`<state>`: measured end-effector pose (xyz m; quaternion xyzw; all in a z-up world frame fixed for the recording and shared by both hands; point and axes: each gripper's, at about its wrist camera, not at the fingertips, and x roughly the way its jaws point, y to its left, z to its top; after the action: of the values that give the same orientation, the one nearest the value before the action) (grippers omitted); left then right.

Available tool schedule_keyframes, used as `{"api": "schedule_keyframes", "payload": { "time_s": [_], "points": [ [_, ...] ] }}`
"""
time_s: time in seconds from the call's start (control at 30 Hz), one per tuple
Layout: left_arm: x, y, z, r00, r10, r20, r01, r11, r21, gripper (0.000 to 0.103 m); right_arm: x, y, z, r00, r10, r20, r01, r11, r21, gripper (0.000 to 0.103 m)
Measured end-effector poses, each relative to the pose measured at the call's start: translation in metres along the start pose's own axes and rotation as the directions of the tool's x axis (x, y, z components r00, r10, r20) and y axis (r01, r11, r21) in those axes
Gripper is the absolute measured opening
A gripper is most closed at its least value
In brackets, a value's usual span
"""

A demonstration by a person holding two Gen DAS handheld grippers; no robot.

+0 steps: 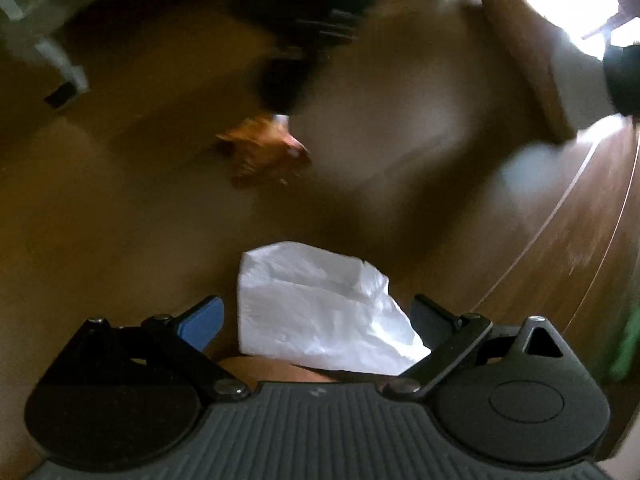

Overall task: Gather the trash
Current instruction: 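Close the left tool on the white paper scrap while the right tool grasps the orange chip packet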

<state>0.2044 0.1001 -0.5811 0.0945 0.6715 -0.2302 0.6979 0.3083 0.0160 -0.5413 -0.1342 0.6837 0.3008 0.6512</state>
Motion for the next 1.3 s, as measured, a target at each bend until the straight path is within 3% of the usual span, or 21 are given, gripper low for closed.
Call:
{"api": "schedule_keyframes", "payload": {
  "time_s": [0.13, 0.33, 0.5, 0.7, 0.83, 0.9, 0.93, 1.3],
  "points": [
    [0.020, -0.007, 0.000, 0.999, 0.019, -0.036, -0.019, 1.000, -0.005, 0.099, 0.028, -0.001, 0.013, 0.999, 0.026, -0.042, -0.024, 0.998, 0.051, 0.052],
    [0.039, -0.002, -0.009, 0.994, 0.011, -0.107, -0.016, 0.999, -0.050, 0.096, 0.054, 0.005, 0.017, 0.995, 0.028, -0.097, -0.025, 0.999, 0.030, 0.052],
    [0.043, -0.006, -0.014, 0.996, 0.027, -0.087, -0.030, 0.999, -0.027, 0.091, 0.068, 0.001, 0.017, 0.993, 0.000, -0.115, 0.010, 0.996, 0.085, 0.052],
    [0.037, -0.015, -0.023, 0.996, 0.078, -0.051, -0.079, 0.997, -0.006, 0.072, 0.075, 0.004, 0.018, 0.993, -0.010, -0.120, 0.020, 0.996, 0.084, 0.051],
    [0.031, -0.013, -0.024, 0.994, 0.106, -0.024, -0.107, 0.994, -0.020, 0.042, 0.073, 0.009, 0.016, 0.994, -0.023, -0.105, 0.027, 0.999, 0.044, 0.048],
    [0.027, -0.008, -0.022, 0.994, 0.110, -0.012, -0.110, 0.993, -0.036, 0.025, 0.074, 0.008, 0.015, 0.993, -0.034, -0.112, 0.038, 0.998, 0.041, 0.032],
    [0.023, -0.003, -0.011, 0.995, 0.104, -0.013, -0.104, 0.993, -0.049, 0.019, 0.074, 0.007, 0.015, 0.992, -0.041, -0.116, 0.046, 0.998, 0.043, 0.032],
    [-0.014, 0.016, -0.007, 0.986, 0.157, 0.050, -0.147, 0.974, -0.170, 0.015, 0.027, -0.004, 0.005, 0.996, -0.080, -0.034, 0.082, 0.996, 0.046, 0.029]
  ]
}}
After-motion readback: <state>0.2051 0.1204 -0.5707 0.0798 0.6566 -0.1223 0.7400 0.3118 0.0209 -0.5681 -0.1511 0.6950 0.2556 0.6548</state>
